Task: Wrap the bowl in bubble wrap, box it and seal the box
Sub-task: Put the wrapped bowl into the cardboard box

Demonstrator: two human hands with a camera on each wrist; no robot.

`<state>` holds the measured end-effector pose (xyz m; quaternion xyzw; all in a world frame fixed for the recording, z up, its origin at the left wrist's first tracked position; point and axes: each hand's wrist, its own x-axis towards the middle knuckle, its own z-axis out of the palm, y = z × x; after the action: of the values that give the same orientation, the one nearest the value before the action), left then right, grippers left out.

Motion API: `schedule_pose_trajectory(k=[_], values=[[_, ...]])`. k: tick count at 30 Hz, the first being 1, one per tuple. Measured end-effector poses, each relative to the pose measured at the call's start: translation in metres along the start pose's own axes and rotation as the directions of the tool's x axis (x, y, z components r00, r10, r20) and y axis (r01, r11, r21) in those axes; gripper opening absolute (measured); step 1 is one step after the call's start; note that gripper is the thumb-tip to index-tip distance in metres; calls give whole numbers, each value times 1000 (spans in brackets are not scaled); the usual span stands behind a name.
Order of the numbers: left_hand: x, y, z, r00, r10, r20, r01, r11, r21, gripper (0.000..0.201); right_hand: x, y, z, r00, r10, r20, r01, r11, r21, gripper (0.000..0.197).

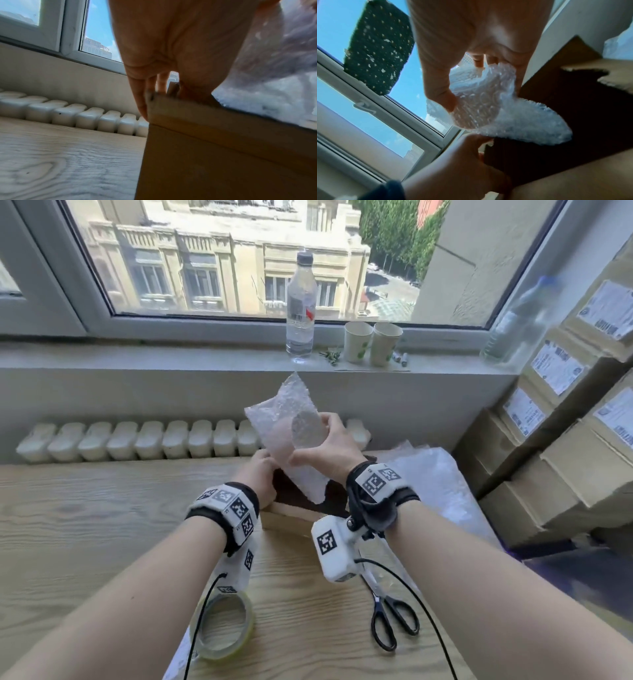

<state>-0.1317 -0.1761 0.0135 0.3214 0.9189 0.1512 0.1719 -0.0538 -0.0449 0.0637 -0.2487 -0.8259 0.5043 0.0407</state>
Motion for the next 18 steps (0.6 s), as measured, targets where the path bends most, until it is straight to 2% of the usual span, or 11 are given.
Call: schedule_pose_trajectory(k=[3, 6, 9, 11, 12, 15, 18], values=[[-1, -4, -1, 997, -69, 23, 64, 983, 172, 48, 3, 9, 11, 999, 4, 43, -3, 1000, -12, 73], [-2, -7, -3, 987, -126, 95, 94, 953, 287, 38, 1, 13, 9, 994, -47, 99, 61, 988, -143, 77], [-5, -7, -2, 971, -161, 179, 75, 909, 410, 30, -7, 18, 5, 986, -42, 163, 84, 961, -263, 81], [-9, -7, -1, 963, -158, 218, 55, 909, 413, 31, -14, 23, 0, 979, -1, 204, 69, 942, -329, 83], [-11, -8, -1, 961, -154, 231, 55, 921, 385, 38, -19, 26, -2, 976, 15, 218, 69, 925, -373, 84], [-21, -13, 1, 956, -137, 258, 78, 971, 225, 82, -34, 32, -5, 971, 42, 236, 84, 863, -499, 91], [-37, -12, 4, 954, -143, 262, 103, 982, 158, 89, -42, 33, 3, 957, 70, 283, 124, 780, -613, 93]])
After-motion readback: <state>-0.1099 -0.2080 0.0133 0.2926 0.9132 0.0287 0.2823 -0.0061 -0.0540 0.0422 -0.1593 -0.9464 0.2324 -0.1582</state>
